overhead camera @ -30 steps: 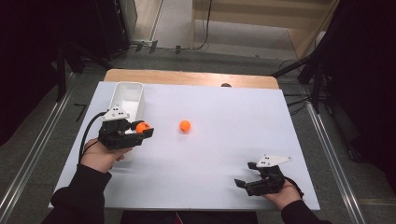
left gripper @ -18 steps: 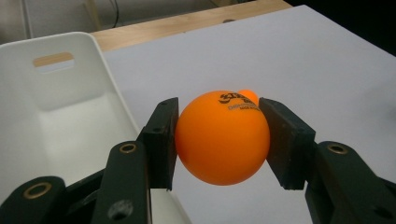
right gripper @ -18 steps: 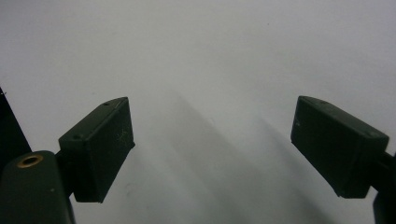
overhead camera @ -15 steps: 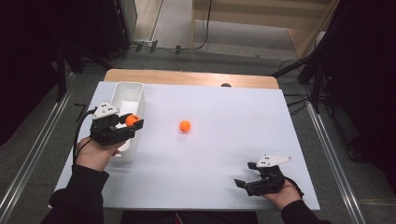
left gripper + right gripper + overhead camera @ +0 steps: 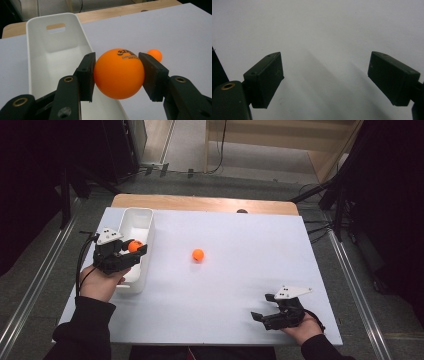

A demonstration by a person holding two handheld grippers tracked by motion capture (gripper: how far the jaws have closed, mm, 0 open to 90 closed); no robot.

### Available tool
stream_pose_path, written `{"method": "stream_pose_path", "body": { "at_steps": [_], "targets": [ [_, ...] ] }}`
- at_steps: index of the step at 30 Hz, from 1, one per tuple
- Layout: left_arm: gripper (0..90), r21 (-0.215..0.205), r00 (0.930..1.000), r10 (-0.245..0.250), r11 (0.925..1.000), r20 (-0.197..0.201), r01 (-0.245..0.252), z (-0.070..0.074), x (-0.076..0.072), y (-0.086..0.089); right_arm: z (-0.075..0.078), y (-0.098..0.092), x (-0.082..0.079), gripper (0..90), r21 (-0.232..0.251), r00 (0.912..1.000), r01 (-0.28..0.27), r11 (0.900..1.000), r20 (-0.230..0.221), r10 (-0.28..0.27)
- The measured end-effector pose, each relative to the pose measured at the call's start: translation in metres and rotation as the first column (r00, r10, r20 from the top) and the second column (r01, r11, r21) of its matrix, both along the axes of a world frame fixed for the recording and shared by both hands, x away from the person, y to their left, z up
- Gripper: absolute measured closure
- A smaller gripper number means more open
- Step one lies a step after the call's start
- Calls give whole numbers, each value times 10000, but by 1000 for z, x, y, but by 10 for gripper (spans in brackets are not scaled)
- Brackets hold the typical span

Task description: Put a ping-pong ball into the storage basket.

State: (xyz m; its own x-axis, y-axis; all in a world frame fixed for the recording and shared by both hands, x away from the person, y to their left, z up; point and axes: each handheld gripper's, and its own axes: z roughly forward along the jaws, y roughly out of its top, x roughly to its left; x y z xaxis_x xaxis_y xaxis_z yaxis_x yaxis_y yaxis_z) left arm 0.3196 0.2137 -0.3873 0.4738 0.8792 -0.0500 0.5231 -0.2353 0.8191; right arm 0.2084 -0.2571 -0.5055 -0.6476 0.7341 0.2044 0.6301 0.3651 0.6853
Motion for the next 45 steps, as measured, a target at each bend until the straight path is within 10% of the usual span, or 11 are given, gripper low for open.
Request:
{"method": "stream_pose_path", "body": {
  "at_steps": [45],
  "targets": [
    [502, -11, 9922, 1175, 9931, -408, -1176, -19, 61, 0, 0, 0, 0, 117, 39, 10000, -8, 10000, 79, 8]
  ]
}}
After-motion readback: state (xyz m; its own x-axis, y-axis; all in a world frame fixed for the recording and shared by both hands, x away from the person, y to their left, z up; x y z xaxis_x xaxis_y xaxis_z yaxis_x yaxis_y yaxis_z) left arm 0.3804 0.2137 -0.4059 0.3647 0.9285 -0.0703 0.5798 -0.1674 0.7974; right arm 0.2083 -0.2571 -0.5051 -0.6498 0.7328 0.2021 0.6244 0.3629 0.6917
